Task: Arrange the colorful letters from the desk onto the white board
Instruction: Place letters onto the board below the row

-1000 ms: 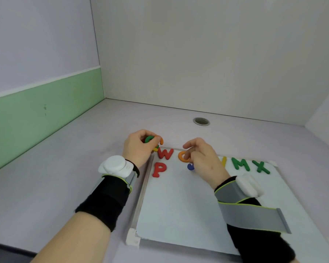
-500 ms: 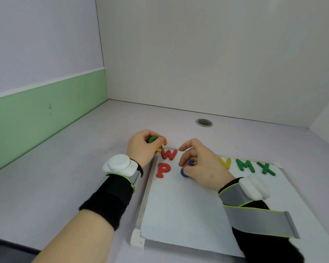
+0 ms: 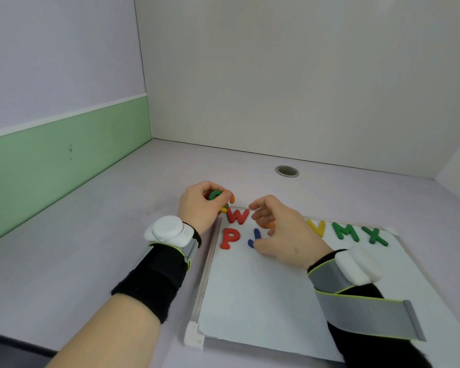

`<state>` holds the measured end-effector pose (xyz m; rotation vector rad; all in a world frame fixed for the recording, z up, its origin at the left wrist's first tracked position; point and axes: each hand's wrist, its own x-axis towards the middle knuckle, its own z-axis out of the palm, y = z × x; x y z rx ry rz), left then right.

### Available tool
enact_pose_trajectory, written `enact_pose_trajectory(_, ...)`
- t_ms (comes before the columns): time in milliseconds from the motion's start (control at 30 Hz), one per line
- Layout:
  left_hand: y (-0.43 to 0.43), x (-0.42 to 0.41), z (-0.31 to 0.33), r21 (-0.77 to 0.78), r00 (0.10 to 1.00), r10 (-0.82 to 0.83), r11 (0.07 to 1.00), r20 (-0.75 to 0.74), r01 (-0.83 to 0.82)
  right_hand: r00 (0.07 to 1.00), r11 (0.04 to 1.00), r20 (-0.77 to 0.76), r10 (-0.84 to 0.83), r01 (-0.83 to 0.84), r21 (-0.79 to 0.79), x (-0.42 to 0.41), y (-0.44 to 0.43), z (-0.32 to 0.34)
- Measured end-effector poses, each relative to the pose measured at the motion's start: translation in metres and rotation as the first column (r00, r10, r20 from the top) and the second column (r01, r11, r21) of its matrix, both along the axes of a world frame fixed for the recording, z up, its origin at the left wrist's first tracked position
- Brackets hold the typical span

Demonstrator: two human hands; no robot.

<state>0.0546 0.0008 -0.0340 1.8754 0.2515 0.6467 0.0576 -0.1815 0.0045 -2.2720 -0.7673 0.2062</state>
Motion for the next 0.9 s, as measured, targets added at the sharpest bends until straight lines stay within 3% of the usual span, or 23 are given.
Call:
enact_pose_trajectory(100, 0.000, -0.001, 0.001, -0.008, 1.000, 0.004, 1.000, 0.000, -0.004, 1.000, 0.998, -0.002, 0.005, -0.005, -0.068, -0.001, -0.002, 0.000)
enact_pose_trajectory(633, -0.008, -0.002, 0.004, -0.010, 0.997, -0.078, 0.997, 0.025, 0.078, 1.000, 0.995, 0.017, -0.011, 0.013, -0.100, 0.000, -0.001, 0.000)
enact_pose_trajectory(900, -0.029, -0.006, 0.015, -0.039, 0.975, -0.219, 0.975, 0.032, 0.220, 0.985, 0.964, 0.027, -0.169, 0.160, 0.214, 0.008, -0.002, 0.010)
